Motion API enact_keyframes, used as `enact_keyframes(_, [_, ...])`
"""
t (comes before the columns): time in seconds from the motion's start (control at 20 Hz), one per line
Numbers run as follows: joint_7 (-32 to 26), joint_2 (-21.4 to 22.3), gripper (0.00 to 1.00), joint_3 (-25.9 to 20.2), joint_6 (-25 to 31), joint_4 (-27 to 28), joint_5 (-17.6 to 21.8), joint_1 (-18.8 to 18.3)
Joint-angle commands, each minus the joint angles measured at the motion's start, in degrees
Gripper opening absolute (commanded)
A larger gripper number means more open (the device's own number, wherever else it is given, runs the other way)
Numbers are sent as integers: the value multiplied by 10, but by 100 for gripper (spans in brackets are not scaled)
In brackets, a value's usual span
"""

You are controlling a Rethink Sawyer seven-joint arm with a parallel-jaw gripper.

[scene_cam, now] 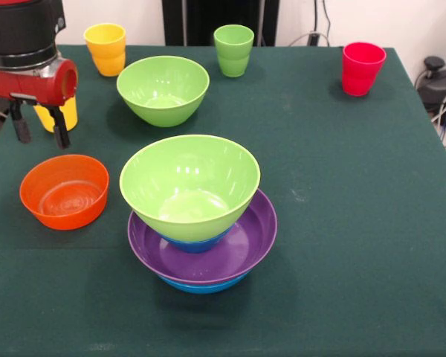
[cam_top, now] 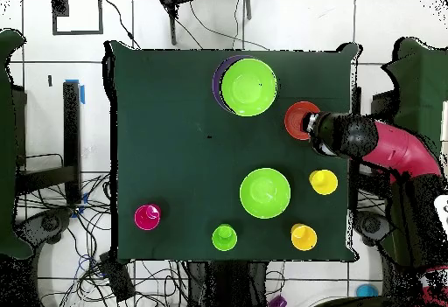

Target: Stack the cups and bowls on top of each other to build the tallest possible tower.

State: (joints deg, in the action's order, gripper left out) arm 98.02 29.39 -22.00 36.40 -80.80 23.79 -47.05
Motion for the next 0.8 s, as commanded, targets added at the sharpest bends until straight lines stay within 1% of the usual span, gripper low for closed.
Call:
enact_keyframes(0.05, [-70, -23, 100, -36, 36, 7, 11, 8])
enact_keyframes(0.15, [-72, -20, 100, -37, 41, 6, 10, 8])
enact_keyframes(0.35, [-79, -31, 100, -35, 41, 16, 16, 6])
enact_keyframes(0.45, [-84, -40, 100, -35, 42, 31, 19, 6])
enact_keyframes(0.6, [-97, -53, 100, -41, 60, 61, 14, 4])
enact_keyframes(0.65, [-81, -46, 100, -36, 63, 58, 8, 7])
enact_keyframes(0.8, [-10, -6, 100, -1, 87, 48, -10, 28])
